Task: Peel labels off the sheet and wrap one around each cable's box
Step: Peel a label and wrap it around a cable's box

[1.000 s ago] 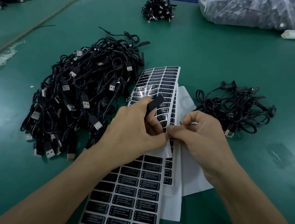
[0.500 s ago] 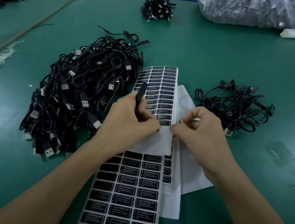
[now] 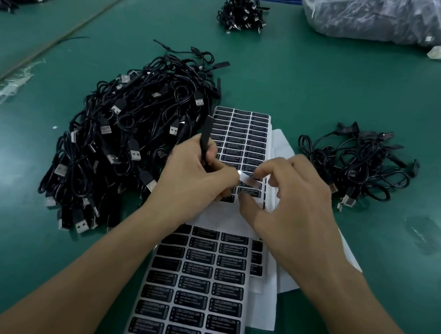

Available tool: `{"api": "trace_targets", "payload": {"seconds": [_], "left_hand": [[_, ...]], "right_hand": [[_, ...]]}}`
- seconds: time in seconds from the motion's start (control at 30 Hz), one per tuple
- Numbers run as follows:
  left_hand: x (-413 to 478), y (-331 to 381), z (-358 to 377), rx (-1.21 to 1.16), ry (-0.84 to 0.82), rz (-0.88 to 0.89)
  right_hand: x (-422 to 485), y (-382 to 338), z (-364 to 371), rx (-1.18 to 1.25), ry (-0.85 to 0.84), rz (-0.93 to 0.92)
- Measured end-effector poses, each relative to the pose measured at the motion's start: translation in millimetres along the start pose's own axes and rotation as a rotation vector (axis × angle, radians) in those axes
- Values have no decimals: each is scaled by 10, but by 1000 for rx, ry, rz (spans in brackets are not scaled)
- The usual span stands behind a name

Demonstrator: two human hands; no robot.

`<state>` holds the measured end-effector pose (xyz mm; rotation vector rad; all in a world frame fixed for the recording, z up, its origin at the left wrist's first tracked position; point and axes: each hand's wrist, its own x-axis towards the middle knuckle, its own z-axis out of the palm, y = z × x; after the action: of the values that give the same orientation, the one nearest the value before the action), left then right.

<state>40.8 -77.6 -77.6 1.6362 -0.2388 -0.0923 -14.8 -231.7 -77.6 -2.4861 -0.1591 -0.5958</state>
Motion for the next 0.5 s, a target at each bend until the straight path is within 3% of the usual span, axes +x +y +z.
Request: {"api": "trace_targets", "payload": {"seconds": [0.33,0.4,0.5], "left_hand": [[-16,42,12,-30,-24,-21],[-21,57,13,-50,-18,-43],[-34,70,8,-74,-40,-61]], "right_hand": [[10,-34,57,-45,22,-18],[12,-35,36,69,26,42],[43,-13,13,447,14,260]]}}
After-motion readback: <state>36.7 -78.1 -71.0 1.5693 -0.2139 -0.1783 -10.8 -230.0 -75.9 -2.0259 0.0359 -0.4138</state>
